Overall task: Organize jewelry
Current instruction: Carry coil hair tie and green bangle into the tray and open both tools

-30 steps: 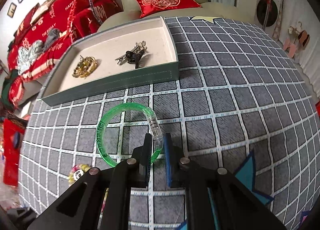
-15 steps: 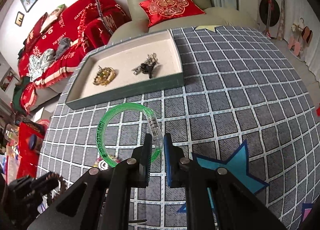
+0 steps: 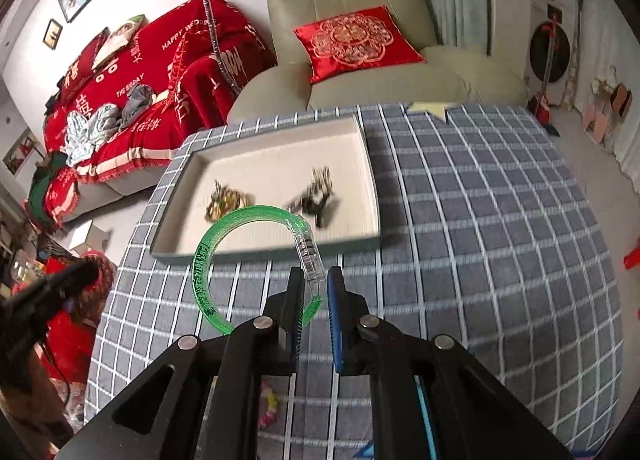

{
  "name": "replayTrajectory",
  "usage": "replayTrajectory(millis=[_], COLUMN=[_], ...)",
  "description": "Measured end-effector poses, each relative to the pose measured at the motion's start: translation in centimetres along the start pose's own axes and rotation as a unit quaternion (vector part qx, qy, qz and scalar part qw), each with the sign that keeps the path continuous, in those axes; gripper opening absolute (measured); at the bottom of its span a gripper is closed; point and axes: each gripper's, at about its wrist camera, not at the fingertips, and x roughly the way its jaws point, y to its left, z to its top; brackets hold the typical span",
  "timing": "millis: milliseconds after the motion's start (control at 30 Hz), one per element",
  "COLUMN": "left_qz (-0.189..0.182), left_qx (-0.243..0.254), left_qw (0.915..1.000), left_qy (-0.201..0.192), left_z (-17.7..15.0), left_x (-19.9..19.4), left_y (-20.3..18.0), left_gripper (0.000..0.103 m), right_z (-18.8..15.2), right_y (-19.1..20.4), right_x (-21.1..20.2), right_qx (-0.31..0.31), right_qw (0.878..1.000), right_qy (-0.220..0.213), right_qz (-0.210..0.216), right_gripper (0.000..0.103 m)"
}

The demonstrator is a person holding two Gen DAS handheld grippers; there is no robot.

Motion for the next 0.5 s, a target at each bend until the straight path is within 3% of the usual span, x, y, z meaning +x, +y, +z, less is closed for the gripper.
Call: replayTrajectory(millis=[167, 500], left_qz=[0.019, 0.06], left_qx=[-0.006, -0.011], left_qw=[0.9998, 0.9978], left_qy=[0.001, 0.027], left_z=[3.8, 7.8], left_x=[3.0, 11.2], left_y=[1.7, 3.9], left_gripper=[0.027, 0.027], right_z=[3.7, 9.4], right_y=[0.4, 0.1], right_x=[1.7, 8.2], right_qx=[-0.002, 0.003], right_qw=[1.0, 0.999], right_qy=[0.005, 0.024], right_qz=[0.002, -0.026], right_gripper=[0.013, 0.013])
